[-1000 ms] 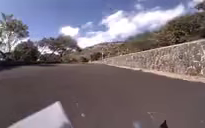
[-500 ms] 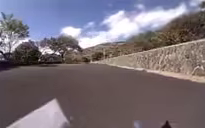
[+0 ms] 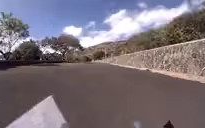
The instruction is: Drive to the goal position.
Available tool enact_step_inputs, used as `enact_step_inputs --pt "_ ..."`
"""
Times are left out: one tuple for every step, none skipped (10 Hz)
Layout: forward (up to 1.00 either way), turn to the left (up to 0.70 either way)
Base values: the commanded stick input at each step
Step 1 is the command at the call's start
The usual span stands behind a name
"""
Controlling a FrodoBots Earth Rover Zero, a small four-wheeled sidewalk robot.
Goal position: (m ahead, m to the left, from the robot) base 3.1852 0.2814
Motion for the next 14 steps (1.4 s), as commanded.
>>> enact_step_inputs --pt "0.7 0.0" --pt "0.7 0.0" --pt "0.7 0.0" --pt "0.7 0.0" --pt "0.7 0.0" --pt "0.7 0.0" --pt "0.7 0.0" --pt "0.7 0.0" --pt "0.7 0.0" --pt "0.7 0.0" --pt "0.7 0.0" --pt "0.7 0.0" --pt "0.7 0.0" --pt "0.7 0.0"
